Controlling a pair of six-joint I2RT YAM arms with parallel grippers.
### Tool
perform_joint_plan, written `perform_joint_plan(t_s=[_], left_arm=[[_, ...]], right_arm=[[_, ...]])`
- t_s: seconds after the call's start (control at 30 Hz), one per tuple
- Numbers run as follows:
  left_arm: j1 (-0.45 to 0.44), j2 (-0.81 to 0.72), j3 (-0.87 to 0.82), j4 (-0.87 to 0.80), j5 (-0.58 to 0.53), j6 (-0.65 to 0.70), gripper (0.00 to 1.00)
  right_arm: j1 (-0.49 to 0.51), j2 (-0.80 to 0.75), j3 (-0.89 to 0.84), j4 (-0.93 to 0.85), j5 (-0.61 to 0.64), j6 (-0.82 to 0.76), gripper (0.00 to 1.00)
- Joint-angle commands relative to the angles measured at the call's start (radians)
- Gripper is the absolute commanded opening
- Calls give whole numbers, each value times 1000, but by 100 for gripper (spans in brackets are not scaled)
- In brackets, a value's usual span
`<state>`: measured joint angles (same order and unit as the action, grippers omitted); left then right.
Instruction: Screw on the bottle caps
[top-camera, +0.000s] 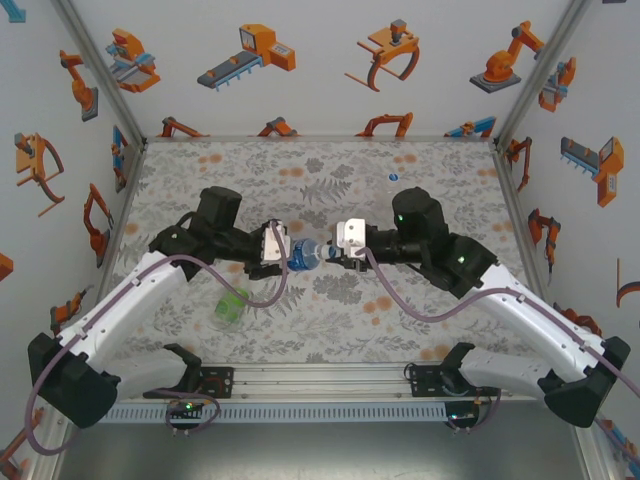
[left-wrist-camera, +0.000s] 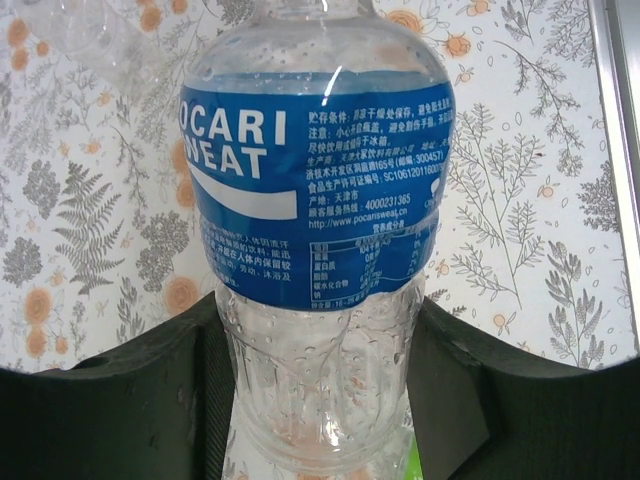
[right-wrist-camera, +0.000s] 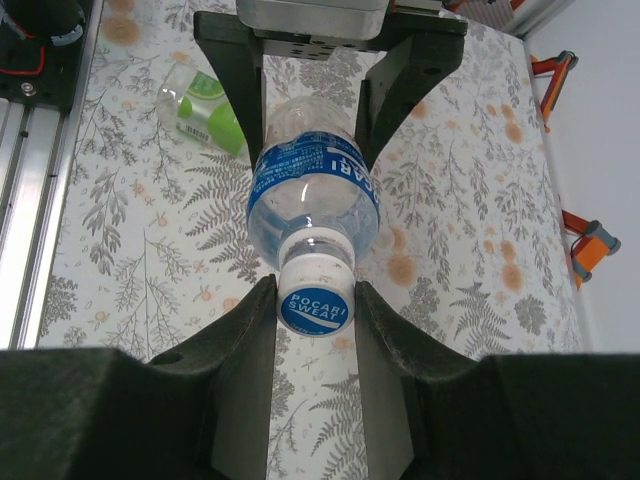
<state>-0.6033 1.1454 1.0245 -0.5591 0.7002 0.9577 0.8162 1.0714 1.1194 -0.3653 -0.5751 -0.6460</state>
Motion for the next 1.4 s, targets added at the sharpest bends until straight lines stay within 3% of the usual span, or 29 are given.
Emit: perform_joint_plan(t_s=[0.0,0.5,0.73,0.83,0.97,1.2,1.37], left_arm=[[-13,-35,10,5,84,31,0],[-28,-24,46,3,123,1,0],[-38,-13,65,-3,132,-13,0],[-39,-12,67,-3,117,-17,0],[-42,-1,75,-4,93,-19,0],[-45,6,44,83,-3,-71,0],[-46,18,9,177,-92,-110,0]], right_arm=[[10,9,2,34,39,-21,8],[10,-3,-17,12,-150,-133,4],[10,28,18,-94,-150,-202,0],[11,31,14,-85,-129,-154,0],[11,33,-19,38,-76,112,0],[12,42,-98,253,178,939,0],[10,75,-70,134,424,1529,0]])
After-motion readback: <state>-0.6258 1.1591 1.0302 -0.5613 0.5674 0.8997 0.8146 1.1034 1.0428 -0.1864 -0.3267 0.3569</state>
